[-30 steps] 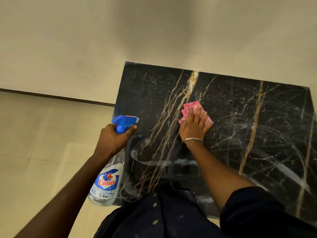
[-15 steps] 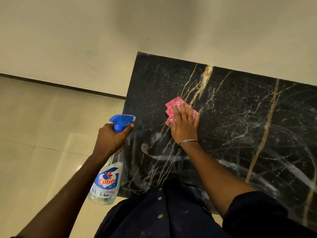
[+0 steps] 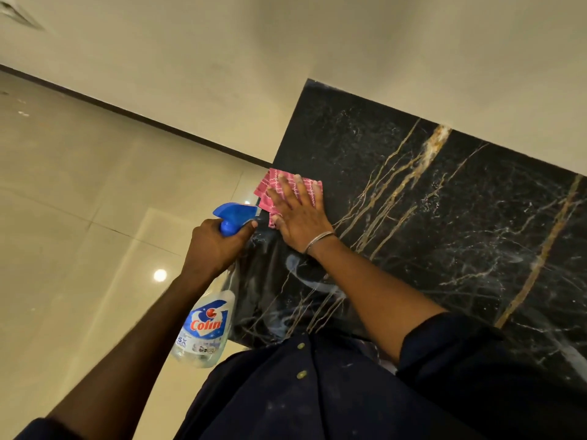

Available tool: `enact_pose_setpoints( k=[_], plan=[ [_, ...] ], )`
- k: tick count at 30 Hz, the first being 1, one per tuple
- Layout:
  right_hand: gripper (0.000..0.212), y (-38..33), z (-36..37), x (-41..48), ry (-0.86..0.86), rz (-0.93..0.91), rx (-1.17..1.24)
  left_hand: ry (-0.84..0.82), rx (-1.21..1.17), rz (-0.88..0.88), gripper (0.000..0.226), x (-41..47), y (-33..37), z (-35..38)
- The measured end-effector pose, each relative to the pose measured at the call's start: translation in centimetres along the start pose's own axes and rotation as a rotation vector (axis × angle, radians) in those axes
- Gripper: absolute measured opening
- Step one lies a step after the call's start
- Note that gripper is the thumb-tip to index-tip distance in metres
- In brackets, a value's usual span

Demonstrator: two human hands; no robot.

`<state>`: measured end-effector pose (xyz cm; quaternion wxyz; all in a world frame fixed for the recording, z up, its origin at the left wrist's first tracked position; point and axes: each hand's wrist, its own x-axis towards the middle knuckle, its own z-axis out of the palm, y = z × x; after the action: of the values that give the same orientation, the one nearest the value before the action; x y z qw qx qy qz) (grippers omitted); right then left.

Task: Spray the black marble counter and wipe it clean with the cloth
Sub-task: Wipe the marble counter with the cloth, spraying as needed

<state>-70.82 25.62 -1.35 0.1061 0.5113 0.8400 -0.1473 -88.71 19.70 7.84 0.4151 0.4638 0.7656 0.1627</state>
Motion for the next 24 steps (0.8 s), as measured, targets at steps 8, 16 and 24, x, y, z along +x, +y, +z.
enact_pose_setpoints(
  k=[8, 16, 24],
  plan=[
    [0.062, 6.6, 1.9, -6.3, 0.044, -0.032, -0.025, -0.026, -0.022, -0.016, 0.047, -0.9, -0.1, 0.4],
    [0.065, 1.4, 0.9, -2.4, 0.006, 0.048, -0.003, 0.017, 0.009, -0.016, 0.037, -2.2, 0.1, 0.9],
    [0.062, 2.5, 1.0, -4.0, -0.015, -0.131, -0.032, -0.009, -0.022, -0.008, 0.047, -2.7, -1.3, -0.8]
  ],
)
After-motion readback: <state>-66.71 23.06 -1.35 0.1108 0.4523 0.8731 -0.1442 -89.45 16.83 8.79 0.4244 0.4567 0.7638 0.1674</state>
